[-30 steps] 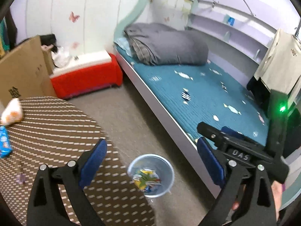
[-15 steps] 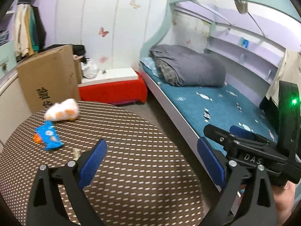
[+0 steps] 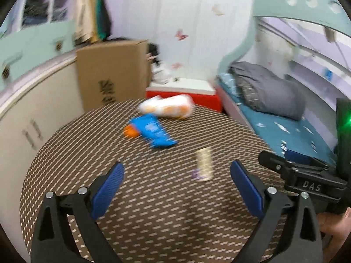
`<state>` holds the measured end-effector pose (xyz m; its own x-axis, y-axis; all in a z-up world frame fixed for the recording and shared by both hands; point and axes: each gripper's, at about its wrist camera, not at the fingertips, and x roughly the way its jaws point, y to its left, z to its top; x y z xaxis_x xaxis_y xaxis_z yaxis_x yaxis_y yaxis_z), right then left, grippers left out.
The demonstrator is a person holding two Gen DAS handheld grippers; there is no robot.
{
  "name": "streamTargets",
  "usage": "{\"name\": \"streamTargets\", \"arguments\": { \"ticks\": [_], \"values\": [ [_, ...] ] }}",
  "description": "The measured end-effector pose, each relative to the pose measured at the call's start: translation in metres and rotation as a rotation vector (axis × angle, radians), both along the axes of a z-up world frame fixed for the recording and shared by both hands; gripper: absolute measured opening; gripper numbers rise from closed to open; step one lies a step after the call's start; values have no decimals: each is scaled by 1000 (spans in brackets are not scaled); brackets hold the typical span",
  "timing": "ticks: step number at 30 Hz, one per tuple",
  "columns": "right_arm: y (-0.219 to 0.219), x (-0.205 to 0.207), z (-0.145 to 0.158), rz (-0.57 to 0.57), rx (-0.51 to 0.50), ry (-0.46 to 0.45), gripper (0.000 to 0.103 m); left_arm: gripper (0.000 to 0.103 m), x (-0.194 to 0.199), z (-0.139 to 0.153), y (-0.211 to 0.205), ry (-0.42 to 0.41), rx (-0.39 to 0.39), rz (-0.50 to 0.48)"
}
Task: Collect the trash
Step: 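Move both tools back toward the table, then grasp the small stick with the right tool while the left tool grasps the blue wrapper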
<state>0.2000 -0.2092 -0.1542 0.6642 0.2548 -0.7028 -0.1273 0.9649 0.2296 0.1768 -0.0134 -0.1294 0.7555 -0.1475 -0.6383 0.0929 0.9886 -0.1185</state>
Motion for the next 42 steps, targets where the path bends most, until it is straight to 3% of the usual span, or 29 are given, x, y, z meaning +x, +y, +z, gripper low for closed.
{"name": "streamTargets", "arguments": {
  "ticks": [5,12,16,18,19,21,28,33,35,36,37,39,42],
  "values": [
    [30,17,-20,49,-22,48,97,95,7,-20,29,43,2,56],
    [60,32,-29,107,-83,59,94,95,22,-29,36,62,23,76],
    [70,36,-35,149,-118,67,63,95,35,-32,38,77,27,84],
    [75,36,-34,169,-145,57,28,95,42,-33,37,84,38,93],
    [76,36,-34,185,-139,62,18,95,45,-34,36,88,43,95],
    [77,34,-35,209,-135,61,8,95,52,-36,33,96,57,92],
    [44,32,-33,166,-19,42,6,95,92,-38,11,102,114,68],
    [24,33,-30,139,26,31,6,95,122,-44,0,132,105,64],
    [19,32,-28,135,38,28,6,86,130,-47,-5,150,121,61],
    [17,32,-27,133,42,25,6,66,133,-50,-7,166,124,50],
    [14,32,-27,132,50,22,6,53,137,-53,-10,192,126,39],
    [9,31,-24,127,65,17,6,38,139,-59,-14,230,103,13],
    [2,27,-21,122,75,9,6,30,127,-59,-16,213,83,-8]
  ]
}}
